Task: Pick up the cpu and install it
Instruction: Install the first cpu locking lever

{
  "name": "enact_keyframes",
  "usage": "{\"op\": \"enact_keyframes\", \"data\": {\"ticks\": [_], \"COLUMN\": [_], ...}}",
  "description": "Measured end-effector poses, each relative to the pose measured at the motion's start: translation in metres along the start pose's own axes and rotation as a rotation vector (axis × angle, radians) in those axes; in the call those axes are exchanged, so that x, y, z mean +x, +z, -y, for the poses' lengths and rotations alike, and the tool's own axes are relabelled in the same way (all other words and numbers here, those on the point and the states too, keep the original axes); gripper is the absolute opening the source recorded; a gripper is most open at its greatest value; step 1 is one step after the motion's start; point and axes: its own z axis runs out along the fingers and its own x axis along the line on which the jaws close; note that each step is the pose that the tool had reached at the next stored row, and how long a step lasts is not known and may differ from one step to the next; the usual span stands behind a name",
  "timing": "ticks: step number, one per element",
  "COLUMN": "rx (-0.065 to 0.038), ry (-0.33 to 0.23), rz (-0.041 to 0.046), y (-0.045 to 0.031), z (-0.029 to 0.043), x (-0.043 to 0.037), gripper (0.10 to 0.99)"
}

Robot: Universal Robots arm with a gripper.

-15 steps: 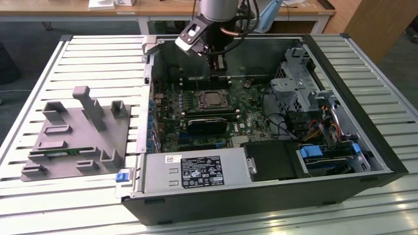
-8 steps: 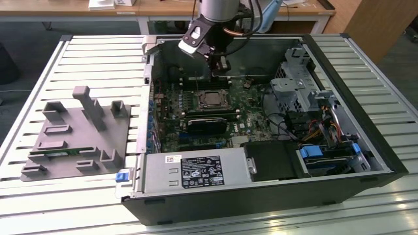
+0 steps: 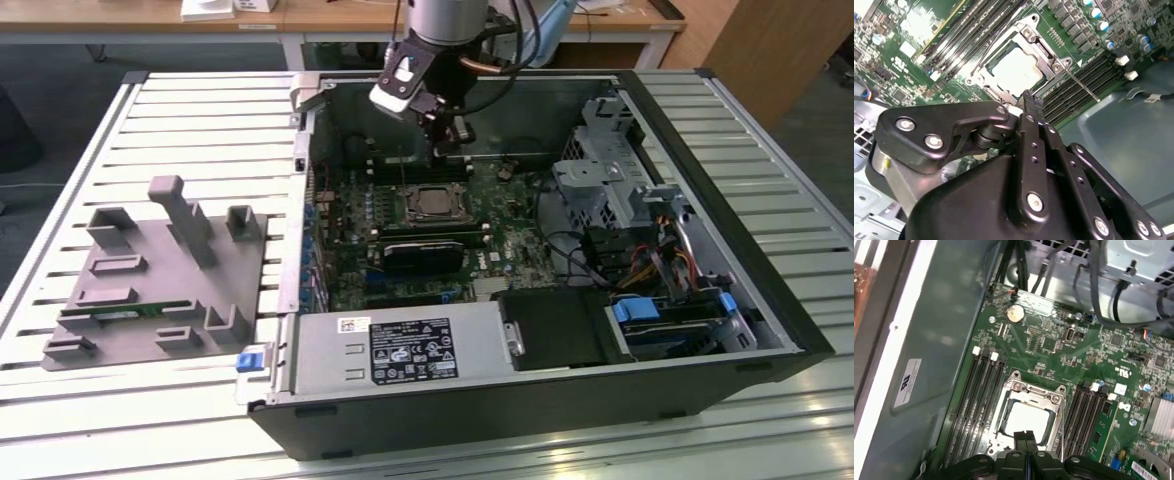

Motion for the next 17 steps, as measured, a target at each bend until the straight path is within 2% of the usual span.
{"op": "enact_keyframes", "data": {"ticks": [17], "rx": [-0.001], "ry": [-0.167], "rz": [-0.0027], "y": [0.0000], "z": [0.0000], "x": [0.0000], "gripper": [0.106]}}
